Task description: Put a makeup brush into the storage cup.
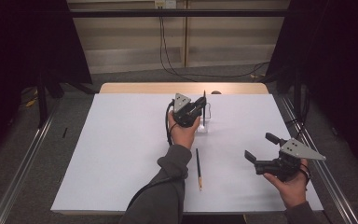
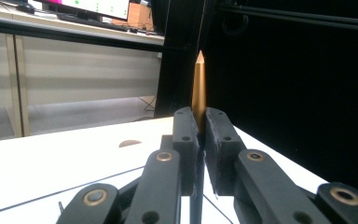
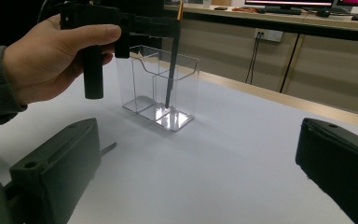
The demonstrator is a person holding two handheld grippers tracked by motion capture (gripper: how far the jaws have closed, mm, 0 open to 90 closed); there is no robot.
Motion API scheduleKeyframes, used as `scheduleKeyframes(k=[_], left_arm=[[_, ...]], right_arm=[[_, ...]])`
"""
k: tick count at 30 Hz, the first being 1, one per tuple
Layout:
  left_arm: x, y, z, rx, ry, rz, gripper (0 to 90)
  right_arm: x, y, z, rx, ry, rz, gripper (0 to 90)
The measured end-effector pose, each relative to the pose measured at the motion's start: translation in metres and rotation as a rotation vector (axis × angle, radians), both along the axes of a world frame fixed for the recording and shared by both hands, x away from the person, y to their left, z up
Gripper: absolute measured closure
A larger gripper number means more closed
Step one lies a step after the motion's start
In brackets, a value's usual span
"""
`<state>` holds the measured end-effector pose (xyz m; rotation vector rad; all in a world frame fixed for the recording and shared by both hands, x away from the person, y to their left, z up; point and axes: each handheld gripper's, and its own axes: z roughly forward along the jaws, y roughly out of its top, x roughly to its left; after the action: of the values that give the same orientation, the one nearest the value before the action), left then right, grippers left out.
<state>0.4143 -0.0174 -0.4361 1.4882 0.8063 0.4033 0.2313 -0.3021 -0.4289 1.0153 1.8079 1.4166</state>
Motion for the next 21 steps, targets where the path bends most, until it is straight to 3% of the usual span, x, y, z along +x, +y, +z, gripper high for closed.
scheduleKeyframes(k=[2, 6, 16, 21], left_arm=[[0.0001, 0.0000, -0.0012, -0.013, 0.004, 0.002, 83.2], [-0.0005, -0.0003, -0.0025, 0.013, 0.012, 0.003, 83.2], [-0.0010, -0.0025, -0.0071, 0.022, 0.019, -0.016, 82.8], [-0.0024, -0.0032, -0.0048, 0.021, 0.007, -0.019, 75.2]], right_arm=[[0.0000, 0.0002, -0.0001, 0.000, 0.003, 0.002, 0.0], [0.0001, 0.0005, 0.0000, -0.002, 0.003, 0.006, 0.0], [-0.0001, 0.0003, 0.0002, -0.001, 0.002, 0.005, 0.0], [-0.0003, 0.0000, 0.0005, -0.006, -0.003, 0.007, 0.0]])
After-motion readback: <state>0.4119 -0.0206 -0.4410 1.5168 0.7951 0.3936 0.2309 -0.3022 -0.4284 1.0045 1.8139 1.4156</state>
